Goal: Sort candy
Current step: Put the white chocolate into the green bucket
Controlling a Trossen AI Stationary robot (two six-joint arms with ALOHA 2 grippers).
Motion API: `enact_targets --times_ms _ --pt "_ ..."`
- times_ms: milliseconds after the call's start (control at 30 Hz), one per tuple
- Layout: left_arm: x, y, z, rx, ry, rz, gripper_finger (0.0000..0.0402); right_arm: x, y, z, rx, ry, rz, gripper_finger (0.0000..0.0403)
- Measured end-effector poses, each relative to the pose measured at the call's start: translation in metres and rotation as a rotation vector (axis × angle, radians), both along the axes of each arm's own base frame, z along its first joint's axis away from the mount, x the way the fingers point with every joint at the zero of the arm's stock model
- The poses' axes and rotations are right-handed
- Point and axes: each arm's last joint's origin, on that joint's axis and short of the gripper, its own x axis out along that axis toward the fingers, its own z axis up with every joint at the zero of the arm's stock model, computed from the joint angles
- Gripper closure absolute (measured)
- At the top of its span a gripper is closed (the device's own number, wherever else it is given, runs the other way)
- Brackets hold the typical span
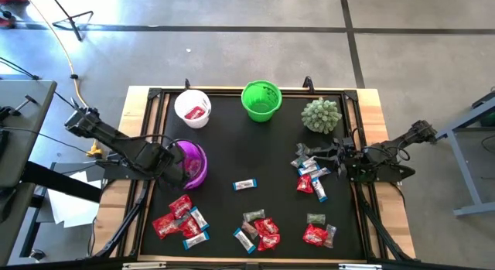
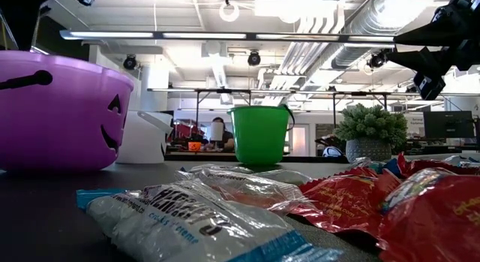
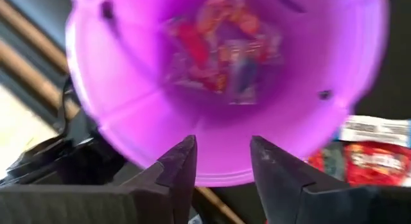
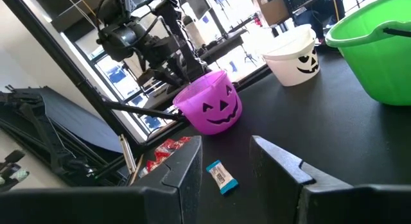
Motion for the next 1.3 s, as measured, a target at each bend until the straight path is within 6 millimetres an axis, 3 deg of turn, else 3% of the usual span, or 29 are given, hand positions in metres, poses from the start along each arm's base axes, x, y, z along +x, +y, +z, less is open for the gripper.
enact_targets --times_ms 267,433,767,1033,1167,1300 --pt "-0.011 -0.017 0.013 -0.103 -0.172 -0.125 0.0270 0.000 0.000 0.000 0.000 0.000 0.000 0.0276" --pt "-0.015 -0.039 0.013 -0.185 -0.233 -0.078 0.0270 0.000 0.000 0.000 0.000 0.000 0.000 0.0276" --pt "-0.006 -0.088 -0.015 -0.247 -0.160 -0.018 0.0270 0.000 0.000 0.000 0.000 0.000 0.000 0.0276" --pt "0.005 -0.125 -0.056 -0.208 -0.071 -0.041 0.0270 0.000 0.000 0.000 0.000 0.000 0.000 0.0276" --pt "0.010 -0.137 -0.072 -0.196 -0.065 -0.031 0.0270 0.000 0.000 0.000 0.000 0.000 0.000 0.0276" --pt "0.013 -0.138 -0.074 -0.172 -0.116 -0.061 0.0270 0.000 0.000 0.000 0.000 0.000 0.000 0.0276"
